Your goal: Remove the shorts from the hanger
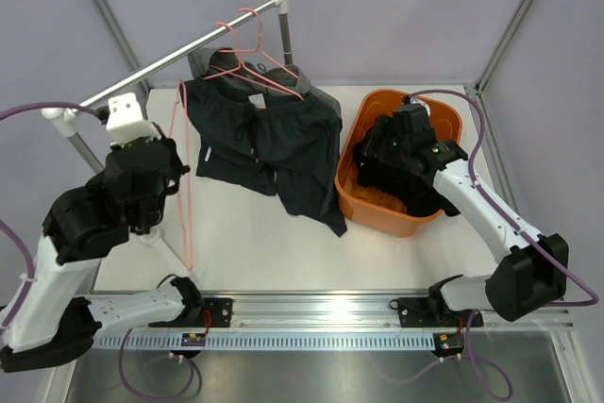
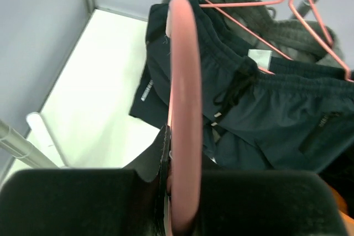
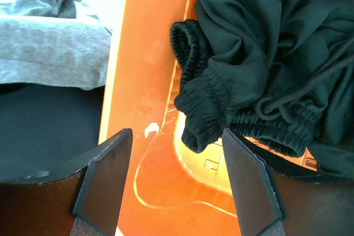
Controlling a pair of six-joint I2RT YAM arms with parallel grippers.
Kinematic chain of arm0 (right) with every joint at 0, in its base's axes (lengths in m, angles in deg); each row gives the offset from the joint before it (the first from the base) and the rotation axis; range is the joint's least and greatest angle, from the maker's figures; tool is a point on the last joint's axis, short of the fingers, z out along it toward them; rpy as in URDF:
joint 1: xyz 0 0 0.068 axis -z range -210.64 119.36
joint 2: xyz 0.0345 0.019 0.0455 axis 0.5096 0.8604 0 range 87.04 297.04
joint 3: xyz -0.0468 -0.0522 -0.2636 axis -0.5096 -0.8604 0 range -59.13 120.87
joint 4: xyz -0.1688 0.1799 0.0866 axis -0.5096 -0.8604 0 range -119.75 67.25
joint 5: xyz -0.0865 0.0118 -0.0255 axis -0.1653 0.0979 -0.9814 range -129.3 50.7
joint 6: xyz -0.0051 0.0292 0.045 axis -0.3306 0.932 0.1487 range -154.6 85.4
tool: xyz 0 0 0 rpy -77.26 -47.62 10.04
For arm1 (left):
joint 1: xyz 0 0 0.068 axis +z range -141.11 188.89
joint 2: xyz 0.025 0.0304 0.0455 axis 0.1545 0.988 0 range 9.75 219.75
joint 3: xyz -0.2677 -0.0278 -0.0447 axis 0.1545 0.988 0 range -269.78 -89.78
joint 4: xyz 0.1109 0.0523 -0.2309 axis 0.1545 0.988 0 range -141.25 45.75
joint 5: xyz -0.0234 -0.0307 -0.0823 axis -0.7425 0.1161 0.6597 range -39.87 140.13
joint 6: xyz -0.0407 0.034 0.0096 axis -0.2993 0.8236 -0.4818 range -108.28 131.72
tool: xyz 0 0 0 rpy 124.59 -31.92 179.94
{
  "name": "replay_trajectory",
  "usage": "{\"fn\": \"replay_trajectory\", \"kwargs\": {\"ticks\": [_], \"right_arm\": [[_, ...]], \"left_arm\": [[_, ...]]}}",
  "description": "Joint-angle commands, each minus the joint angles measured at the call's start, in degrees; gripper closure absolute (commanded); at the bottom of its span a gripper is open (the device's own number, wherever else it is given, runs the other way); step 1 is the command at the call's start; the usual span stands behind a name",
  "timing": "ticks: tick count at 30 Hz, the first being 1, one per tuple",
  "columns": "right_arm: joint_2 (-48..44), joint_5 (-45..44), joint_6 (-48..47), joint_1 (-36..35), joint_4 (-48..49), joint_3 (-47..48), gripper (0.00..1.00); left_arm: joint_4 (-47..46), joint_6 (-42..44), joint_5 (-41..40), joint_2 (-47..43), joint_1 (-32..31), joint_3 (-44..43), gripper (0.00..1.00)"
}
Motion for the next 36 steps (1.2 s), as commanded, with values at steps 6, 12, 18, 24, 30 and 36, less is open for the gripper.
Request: {"fn": "replay_trajectory", "kwargs": {"ticks": [6,12,18,24,30,36], "right_arm": [[-4.8,0.7,-0.9,-0.2,-1.0,0.9,0.26],[-5.8,1.1,-1.7,-0.2,-2.5,1.8,0.27],[-6.7,1.5,-2.5,-0.2,-3.7,2.3,0.28],[-7.3,1.8,-3.7,-0.2,-5.6,3.7,0.28],[-7.5,2.0,-4.6,-0.2,-7.2,5.4,0.28],[-7.6,2.3,-4.6,-0.2,-7.8,5.8,0.29]], "left_arm": [[-10.0,7.4,12.2,9.3,17.8,-1.3,1.0],[-11.8,8.7,15.0,14.2,23.7,-6.3,1.0],[-11.4,9.7,14.3,19.4,25.7,-13.7,1.0],[-11.1,9.7,18.1,21.8,31.9,-17.9,1.0],[-12.3,9.9,23.5,22.8,38.4,-18.2,1.0],[-13.2,9.9,28.8,24.0,44.2,-17.3,1.0]]}}
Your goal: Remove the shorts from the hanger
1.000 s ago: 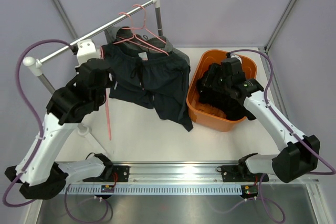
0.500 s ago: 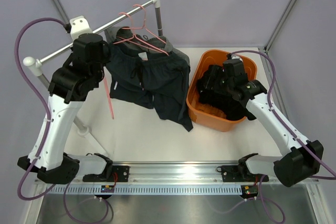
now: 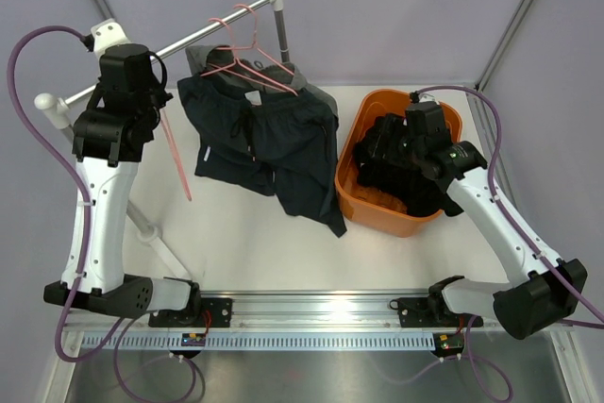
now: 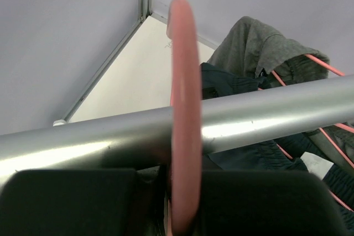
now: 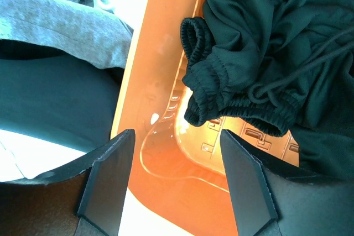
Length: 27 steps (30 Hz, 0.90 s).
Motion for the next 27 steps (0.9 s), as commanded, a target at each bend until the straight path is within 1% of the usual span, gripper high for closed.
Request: {"fn": "replay_trajectory", "kwargs": {"ticks": [1,3,11,14,24,25,27], "right_arm": [[-1.5,1.1,-1.0,-0.2,-0.9,2.3,0.29],[-1.5,1.1,-0.9,-0.2,-0.9,1.9,0.29],[-1.6,1.7,-0.5,-0.2,0.2,0.1,0.3],[-1.9,1.7,-0.7,-0.2,0.4,-0.6,0.29],[-2.2,1.7,-0.9,-0.2,1.0,-1.3,0.29],[-2.2,1.7,-1.0,-0.2,1.0,-1.3,0.29],[-2.2,2.0,-0.9,-0.2,1.0,-1.3,0.29]], "left_arm": [[-4.5,0.9,4.8,0.7,2.9,-0.5,1.0],[-4.9,0.8,5.4,0.6,3.5,0.5,1.0],[-9.4,-0.2,7.2,-2.7,4.3,11.4,1.0],[-10.5,-0.5,7.4,-3.6,4.3,14.1,1.0],[-11.6,0.0,7.6,-5.7,4.3,16.4,1.0],[-11.8,-0.1,7.9,-6.2,4.3,16.5,0.94],[-11.7,0.0,7.8,-7.6,4.3,16.4,0.86]]}}
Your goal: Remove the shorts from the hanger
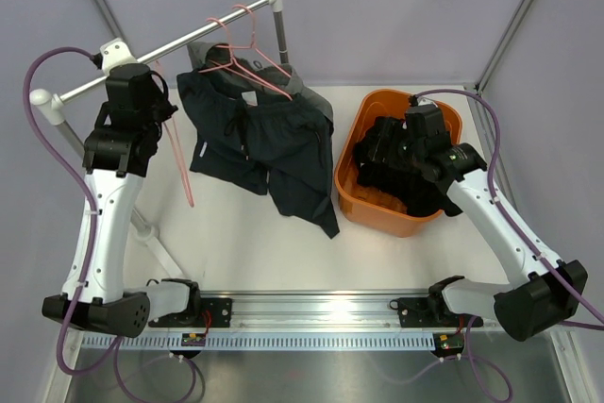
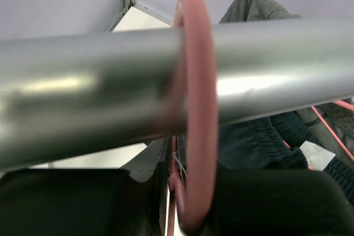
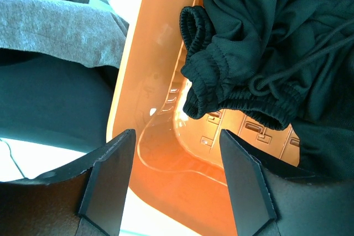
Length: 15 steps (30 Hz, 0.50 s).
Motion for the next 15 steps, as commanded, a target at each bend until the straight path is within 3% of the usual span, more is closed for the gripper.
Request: {"fn": "replay_trajectory", "kwargs": {"ticks": [1,3,9,15], "right_arm": [[-1.6,0.5,-0.8,-0.2,1.5,-0.1,0.29],[-1.6,0.4,-0.9,-0.2,1.4,0.0,0.29],[-1.9,0.2,-1.0,-0.2,1.3,0.2,0.29],[-2.2,0.1,-1.2,-0.2,1.0,0.4,0.29]], "left_arm": [[0.2,0.2,0.9,-2.5,0.8,0.2,0.83],[1.2,0.5,-0.1,-3.3,0.8,-0.6,0.71],[1.6,0.2,0.5,-7.8,0.7,0.6,0.52],[2.0,0.2,1.8,-12.7,0.7,2.3,0.48]]}}
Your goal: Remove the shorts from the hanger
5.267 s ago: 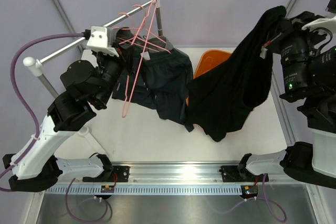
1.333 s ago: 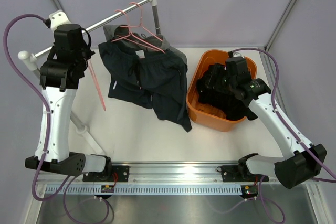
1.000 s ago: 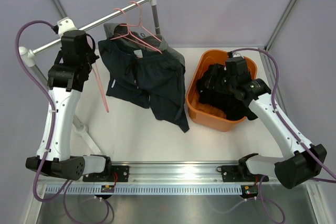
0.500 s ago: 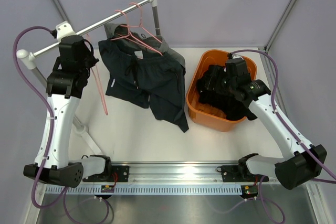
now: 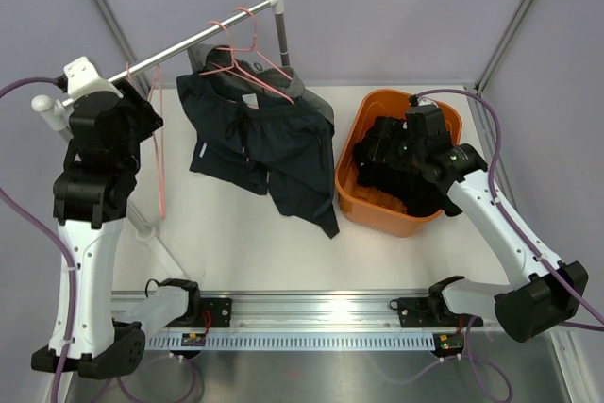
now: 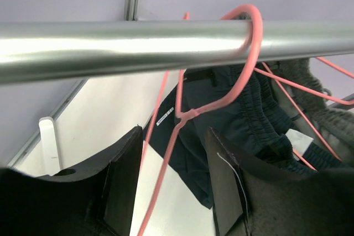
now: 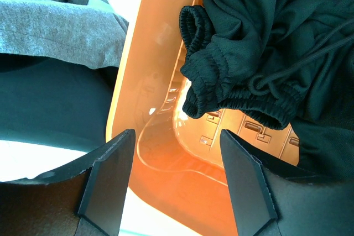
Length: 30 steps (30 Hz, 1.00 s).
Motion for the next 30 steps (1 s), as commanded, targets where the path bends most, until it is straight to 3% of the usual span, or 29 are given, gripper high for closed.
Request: {"fn": "replay_trajectory", "kwargs": {"ticks": [1,22,30], "right_arm": [[-2.0,-0.1,-1.0,-0.2,1.0,0.5,0.28],[-6.8,-2.7,-2.5,-0.2,-3.0,4.2,0.25],[-9.1,-3.4,-2.9,-0.2,-3.8,4.5,0.23]], "left_arm": [[-1.3,0.3,1.7,-2.8,0.4,0.7,0.48],[3.1,2.3,15.8,-10.7,-0.1,-5.9,0.48],[2.1,2.6,27.3,-9.7,-0.2,-7.2,0.5]]}}
